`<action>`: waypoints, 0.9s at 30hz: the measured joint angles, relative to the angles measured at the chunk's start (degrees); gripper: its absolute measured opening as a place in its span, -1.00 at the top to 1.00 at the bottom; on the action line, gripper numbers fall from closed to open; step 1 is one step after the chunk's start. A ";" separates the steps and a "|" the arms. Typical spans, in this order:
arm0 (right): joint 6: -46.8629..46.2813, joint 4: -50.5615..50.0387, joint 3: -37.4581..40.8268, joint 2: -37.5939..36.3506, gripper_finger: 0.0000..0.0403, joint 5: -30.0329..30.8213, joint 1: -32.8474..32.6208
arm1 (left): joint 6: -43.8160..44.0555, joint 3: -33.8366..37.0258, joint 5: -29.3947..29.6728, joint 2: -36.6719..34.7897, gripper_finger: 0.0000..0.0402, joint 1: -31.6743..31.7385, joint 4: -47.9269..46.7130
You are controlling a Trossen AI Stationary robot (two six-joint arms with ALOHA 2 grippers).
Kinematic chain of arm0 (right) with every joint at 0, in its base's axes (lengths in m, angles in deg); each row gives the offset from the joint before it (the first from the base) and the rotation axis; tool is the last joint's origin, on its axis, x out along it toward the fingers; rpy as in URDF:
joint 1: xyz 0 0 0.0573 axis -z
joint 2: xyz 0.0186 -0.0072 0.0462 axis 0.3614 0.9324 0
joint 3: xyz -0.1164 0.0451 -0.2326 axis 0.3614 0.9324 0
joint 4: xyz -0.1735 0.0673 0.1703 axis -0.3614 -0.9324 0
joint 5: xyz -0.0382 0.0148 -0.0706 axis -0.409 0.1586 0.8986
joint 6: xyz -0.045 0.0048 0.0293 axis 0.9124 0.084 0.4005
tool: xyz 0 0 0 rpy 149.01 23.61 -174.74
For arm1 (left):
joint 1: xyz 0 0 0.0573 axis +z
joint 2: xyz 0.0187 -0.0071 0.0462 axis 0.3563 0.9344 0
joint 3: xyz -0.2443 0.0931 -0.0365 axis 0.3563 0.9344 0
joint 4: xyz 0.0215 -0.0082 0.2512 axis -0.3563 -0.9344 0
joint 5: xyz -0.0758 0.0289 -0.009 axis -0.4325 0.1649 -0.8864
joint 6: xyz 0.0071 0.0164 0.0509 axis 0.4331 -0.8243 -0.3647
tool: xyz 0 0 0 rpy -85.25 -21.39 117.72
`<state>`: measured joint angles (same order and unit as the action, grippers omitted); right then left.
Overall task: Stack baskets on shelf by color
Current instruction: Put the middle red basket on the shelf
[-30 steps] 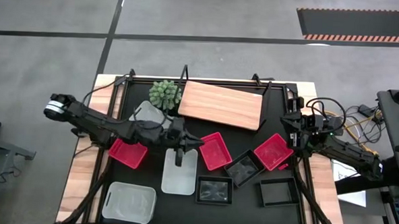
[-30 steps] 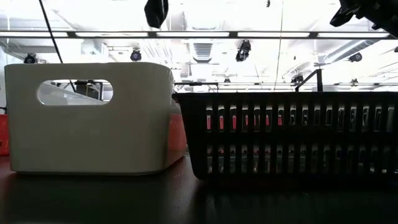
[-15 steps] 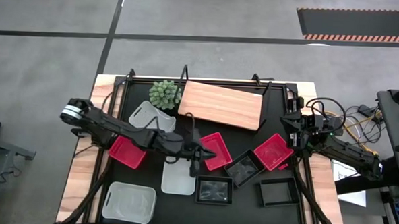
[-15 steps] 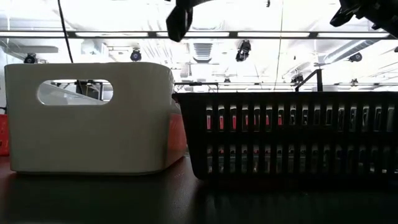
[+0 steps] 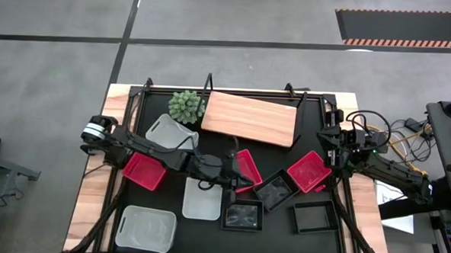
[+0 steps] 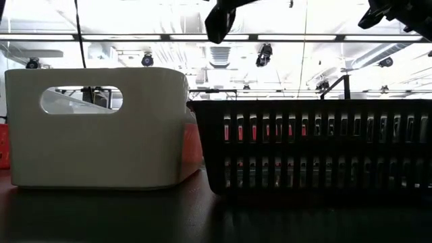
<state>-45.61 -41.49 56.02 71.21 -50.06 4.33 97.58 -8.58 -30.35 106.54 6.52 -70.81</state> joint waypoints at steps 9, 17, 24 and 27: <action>0.04 -0.14 -0.02 0.00 0.95 0.00 0.02 | 1.70 -16.89 1.80 7.27 1.00 0.01 -30.23; 0.00 -0.20 -0.02 0.00 0.95 0.00 0.00 | 2.96 -23.97 2.41 11.75 1.00 1.60 -44.30; 0.00 -0.26 -0.02 0.00 0.95 0.00 0.02 | 2.96 -21.47 2.70 11.82 1.00 4.83 -44.49; 0.00 -0.28 -0.02 0.00 0.95 0.00 0.02 | 2.96 -20.32 2.73 11.82 1.00 6.32 -44.48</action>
<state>-45.61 -41.77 56.00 71.21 -50.06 4.35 100.54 -28.90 -27.62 118.37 12.84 -115.29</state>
